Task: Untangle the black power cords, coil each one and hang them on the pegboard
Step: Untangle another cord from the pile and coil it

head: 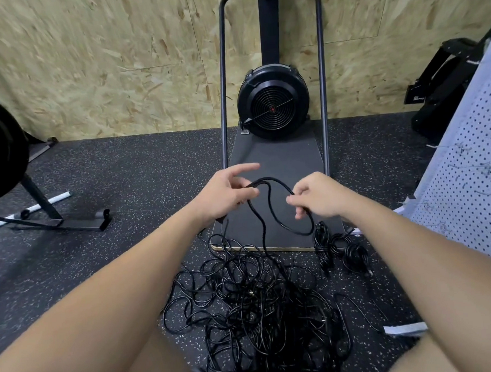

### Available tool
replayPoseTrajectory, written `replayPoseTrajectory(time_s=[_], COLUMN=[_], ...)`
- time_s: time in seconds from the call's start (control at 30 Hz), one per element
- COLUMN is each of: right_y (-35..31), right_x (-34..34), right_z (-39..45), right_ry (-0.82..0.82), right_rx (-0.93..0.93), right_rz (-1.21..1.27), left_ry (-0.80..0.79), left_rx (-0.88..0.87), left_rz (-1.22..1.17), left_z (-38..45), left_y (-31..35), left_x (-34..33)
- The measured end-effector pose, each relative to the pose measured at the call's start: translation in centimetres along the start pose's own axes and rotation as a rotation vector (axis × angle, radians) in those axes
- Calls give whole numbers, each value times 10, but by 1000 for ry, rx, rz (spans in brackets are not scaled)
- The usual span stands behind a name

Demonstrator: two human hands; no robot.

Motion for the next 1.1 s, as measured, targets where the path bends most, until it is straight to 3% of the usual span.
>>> replayPoseTrajectory(time_s=[0.1,0.17,0.37,0.47,0.57,0.67,0.77,0.87,0.97,1.1], right_y=[-11,-19,-22,-31,-34,-19,-5,-6,-13,-33], right_x=[20,27,25,8,-25,-61,-73,-62,-38,-13], right_z=[-5,-7,-9,-7,-2,2,1,3,9,10], right_ry=[151,190,465,365,73,-182,-281,-189,27,204], right_rx=[25,54,6,54,102,36,4,4,22,77], right_rz=[394,476,-59,-85,-7,57,108,208,283,541], left_ry=[41,63,134,159,154,164,177,200,237,229], left_rx=[58,104,124,139,172,183,168,145,130,166], left_rz=[97,75,-217,-304,-442,-536,-574,-447,-268,-219], left_z=[2,2,6,6,8,9,8,8,11,7], left_y=[-11,-16,-4,2,8,13,15,7,-5,-11], left_x=[13,15,7,-2,-10,-12,-8,0,4,-9])
Point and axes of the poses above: each hand's wrist, its own z-axis towards the middle knuckle, its own x-axis out of the back of the hand, y = z × x, the point moved 4 cm from there along z, towards the middle knuckle, and after that the axes turned 6 degrees about x, right-handed, at the moved point
